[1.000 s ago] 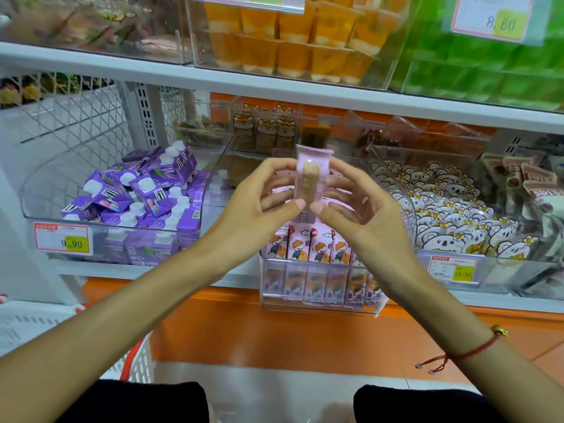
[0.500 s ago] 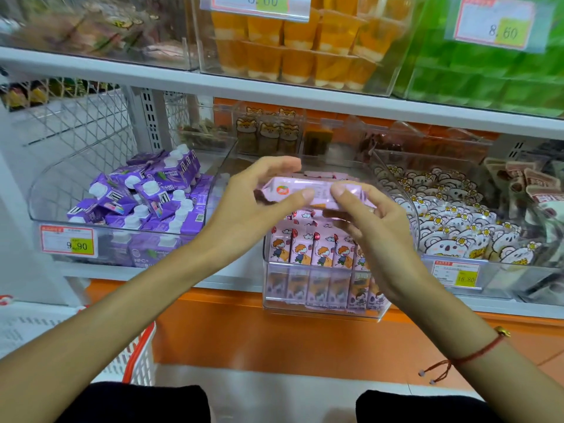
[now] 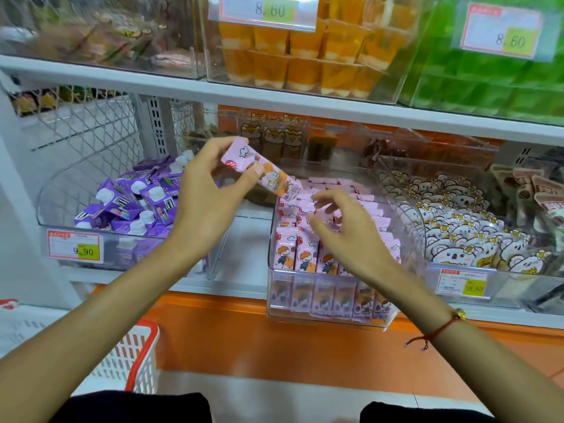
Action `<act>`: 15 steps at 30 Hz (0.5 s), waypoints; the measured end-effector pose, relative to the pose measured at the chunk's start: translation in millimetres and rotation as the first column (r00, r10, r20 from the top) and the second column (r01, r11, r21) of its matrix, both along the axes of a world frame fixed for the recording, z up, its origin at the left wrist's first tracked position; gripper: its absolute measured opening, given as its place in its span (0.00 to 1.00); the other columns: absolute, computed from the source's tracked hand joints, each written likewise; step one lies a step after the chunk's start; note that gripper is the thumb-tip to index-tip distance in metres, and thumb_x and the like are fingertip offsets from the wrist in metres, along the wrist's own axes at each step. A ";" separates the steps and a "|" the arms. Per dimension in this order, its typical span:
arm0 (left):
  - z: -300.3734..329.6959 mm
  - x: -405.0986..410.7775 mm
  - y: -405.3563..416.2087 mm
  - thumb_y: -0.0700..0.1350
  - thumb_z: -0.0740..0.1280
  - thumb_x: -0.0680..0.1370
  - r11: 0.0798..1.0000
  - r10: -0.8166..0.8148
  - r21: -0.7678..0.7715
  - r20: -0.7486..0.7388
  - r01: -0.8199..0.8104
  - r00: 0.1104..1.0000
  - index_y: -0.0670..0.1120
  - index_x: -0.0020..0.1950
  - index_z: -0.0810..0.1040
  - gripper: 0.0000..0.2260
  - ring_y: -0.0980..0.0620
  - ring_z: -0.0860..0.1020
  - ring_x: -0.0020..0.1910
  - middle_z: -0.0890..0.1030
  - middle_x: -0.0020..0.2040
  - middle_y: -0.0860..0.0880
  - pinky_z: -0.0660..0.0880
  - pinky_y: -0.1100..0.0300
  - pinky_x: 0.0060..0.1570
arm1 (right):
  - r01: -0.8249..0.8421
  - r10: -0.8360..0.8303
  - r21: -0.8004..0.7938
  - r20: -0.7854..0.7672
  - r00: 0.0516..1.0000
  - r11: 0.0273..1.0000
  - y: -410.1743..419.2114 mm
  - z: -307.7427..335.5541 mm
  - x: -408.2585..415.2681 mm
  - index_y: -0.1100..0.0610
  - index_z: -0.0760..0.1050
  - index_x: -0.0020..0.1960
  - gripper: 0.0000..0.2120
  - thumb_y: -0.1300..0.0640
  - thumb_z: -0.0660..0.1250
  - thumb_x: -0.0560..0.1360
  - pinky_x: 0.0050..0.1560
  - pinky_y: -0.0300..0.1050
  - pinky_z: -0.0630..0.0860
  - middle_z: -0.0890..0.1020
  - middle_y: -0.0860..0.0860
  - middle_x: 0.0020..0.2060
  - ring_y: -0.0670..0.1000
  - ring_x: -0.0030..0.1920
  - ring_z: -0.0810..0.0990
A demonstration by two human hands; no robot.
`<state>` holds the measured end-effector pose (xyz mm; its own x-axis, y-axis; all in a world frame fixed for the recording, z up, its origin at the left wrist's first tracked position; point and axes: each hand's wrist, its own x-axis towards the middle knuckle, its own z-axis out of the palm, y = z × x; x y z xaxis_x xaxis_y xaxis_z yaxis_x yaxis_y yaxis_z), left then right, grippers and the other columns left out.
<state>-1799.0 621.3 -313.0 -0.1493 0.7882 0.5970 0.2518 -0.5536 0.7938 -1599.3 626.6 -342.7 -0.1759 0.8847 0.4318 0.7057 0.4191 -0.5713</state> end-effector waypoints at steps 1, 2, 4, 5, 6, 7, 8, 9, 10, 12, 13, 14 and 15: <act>-2.0 -0.8 1.0 0.40 0.71 0.75 1.000 0.017 -0.001 -0.011 -0.017 1.000 0.46 0.59 0.75 0.14 0.58 0.78 0.50 0.80 0.50 0.52 0.73 0.69 0.52 | -0.018 0.016 0.018 0.117 0.993 1.000 3.1 -2.0 -1.3 0.53 0.71 0.64 0.19 0.49 0.65 0.76 0.55 0.41 0.68 0.76 0.49 0.59 0.49 0.59 0.72; -3.9 -0.9 1.9 0.40 0.71 0.75 1.000 0.025 -0.002 -0.021 -0.025 0.999 0.46 0.59 0.76 0.13 0.58 0.77 0.49 0.80 0.50 0.52 0.73 0.71 0.50 | -0.031 0.026 0.018 0.203 0.979 0.999 5.2 -3.1 -3.1 0.53 0.69 0.67 0.23 0.45 0.66 0.75 0.57 0.43 0.66 0.75 0.50 0.61 0.51 0.62 0.70; -6.9 -0.4 3.5 0.40 0.71 0.75 1.000 0.028 0.007 -0.052 -0.028 0.998 0.47 0.58 0.76 0.13 0.59 0.77 0.48 0.80 0.50 0.53 0.73 0.73 0.46 | -0.054 0.055 -0.010 0.335 0.941 0.998 9.9 -3.7 -7.2 0.52 0.66 0.69 0.30 0.38 0.64 0.73 0.60 0.48 0.65 0.74 0.51 0.64 0.53 0.63 0.67; -8.1 0.0 3.8 0.41 0.71 0.75 0.999 0.031 0.015 -0.071 -0.030 0.997 0.48 0.58 0.76 0.13 0.61 0.77 0.47 0.80 0.50 0.55 0.73 0.72 0.44 | -0.066 0.073 -0.031 0.382 0.921 0.997 11.6 -4.2 -8.7 0.52 0.66 0.69 0.31 0.36 0.63 0.73 0.60 0.49 0.65 0.73 0.52 0.63 0.53 0.63 0.67; -9.0 0.3 4.1 0.42 0.71 0.75 0.999 0.034 0.023 -0.087 -0.032 0.996 0.49 0.58 0.76 0.13 0.63 0.77 0.45 0.79 0.49 0.59 0.74 0.72 0.44 | -0.075 0.089 -0.051 0.416 0.905 0.996 12.8 -4.9 -9.8 0.52 0.65 0.69 0.31 0.36 0.63 0.73 0.61 0.49 0.63 0.73 0.52 0.63 0.53 0.64 0.66; -9.6 0.2 3.9 0.43 0.71 0.75 0.999 0.035 0.029 -0.100 -0.032 0.994 0.49 0.59 0.76 0.14 0.65 0.77 0.44 0.79 0.49 0.62 0.75 0.71 0.44 | -0.082 0.101 -0.061 0.444 0.890 0.995 13.7 -6.0 -10.4 0.52 0.65 0.69 0.31 0.36 0.62 0.73 0.63 0.49 0.62 0.73 0.51 0.64 0.53 0.65 0.66; -9.9 0.1 4.0 0.44 0.72 0.74 0.999 0.035 0.036 -0.114 -0.031 0.993 0.50 0.59 0.76 0.14 0.65 0.78 0.45 0.78 0.49 0.64 0.76 0.69 0.45 | -0.086 0.105 -0.062 0.468 0.877 0.994 14.3 -7.0 -10.5 0.52 0.65 0.70 0.31 0.36 0.62 0.74 0.66 0.49 0.60 0.72 0.50 0.65 0.53 0.67 0.65; -10.1 0.5 3.9 0.45 0.72 0.74 0.999 0.036 0.041 -0.129 -0.031 0.991 0.50 0.60 0.75 0.16 0.65 0.78 0.46 0.78 0.51 0.65 0.76 0.68 0.47 | -0.088 0.102 -0.051 0.482 0.870 0.995 14.7 -7.9 -10.4 0.51 0.66 0.71 0.30 0.37 0.63 0.74 0.68 0.49 0.58 0.71 0.49 0.67 0.52 0.68 0.64; -10.4 0.6 4.2 0.46 0.72 0.74 0.998 0.038 0.045 -0.144 -0.032 0.989 0.50 0.61 0.75 0.16 0.64 0.79 0.47 0.78 0.51 0.65 0.77 0.65 0.48 | -0.090 0.094 -0.031 0.478 0.873 0.995 14.4 -8.3 -9.8 0.50 0.67 0.71 0.29 0.38 0.63 0.74 0.69 0.48 0.57 0.72 0.48 0.67 0.51 0.68 0.64; -11.8 0.9 4.5 0.46 0.73 0.73 0.998 0.039 0.054 -0.172 -0.030 0.984 0.50 0.58 0.75 0.15 0.62 0.80 0.46 0.79 0.49 0.65 0.79 0.60 0.49 | -0.103 0.084 0.020 0.444 0.892 0.994 13.0 -7.8 -9.0 0.49 0.73 0.66 0.23 0.40 0.66 0.74 0.66 0.46 0.57 0.74 0.48 0.64 0.51 0.66 0.66; -12.7 0.8 4.5 0.46 0.73 0.73 0.998 0.041 0.063 -0.201 -0.029 0.979 0.51 0.56 0.74 0.14 0.62 0.80 0.46 0.80 0.48 0.64 0.78 0.58 0.49 | -0.114 0.087 0.037 0.432 0.897 0.993 12.1 -7.4 -8.8 0.49 0.75 0.63 0.21 0.42 0.67 0.74 0.65 0.46 0.58 0.75 0.47 0.63 0.51 0.65 0.68; -13.8 0.7 4.5 0.46 0.73 0.73 0.997 0.048 0.077 -0.248 -0.030 0.968 0.53 0.55 0.74 0.13 0.63 0.79 0.47 0.80 0.48 0.63 0.78 0.57 0.50 | -0.127 0.098 0.042 0.420 0.902 0.991 10.9 -7.3 -8.5 0.50 0.77 0.60 0.18 0.43 0.68 0.74 0.63 0.47 0.61 0.76 0.48 0.61 0.51 0.63 0.69; -14.6 0.5 4.3 0.47 0.73 0.73 0.995 0.058 0.092 -0.304 -0.032 0.951 0.55 0.54 0.74 0.13 0.63 0.79 0.48 0.80 0.48 0.62 0.77 0.56 0.50 | -0.139 0.113 0.038 0.400 0.910 0.990 9.8 -7.4 -8.2 0.50 0.78 0.58 0.17 0.44 0.69 0.73 0.62 0.47 0.64 0.77 0.48 0.60 0.52 0.61 0.71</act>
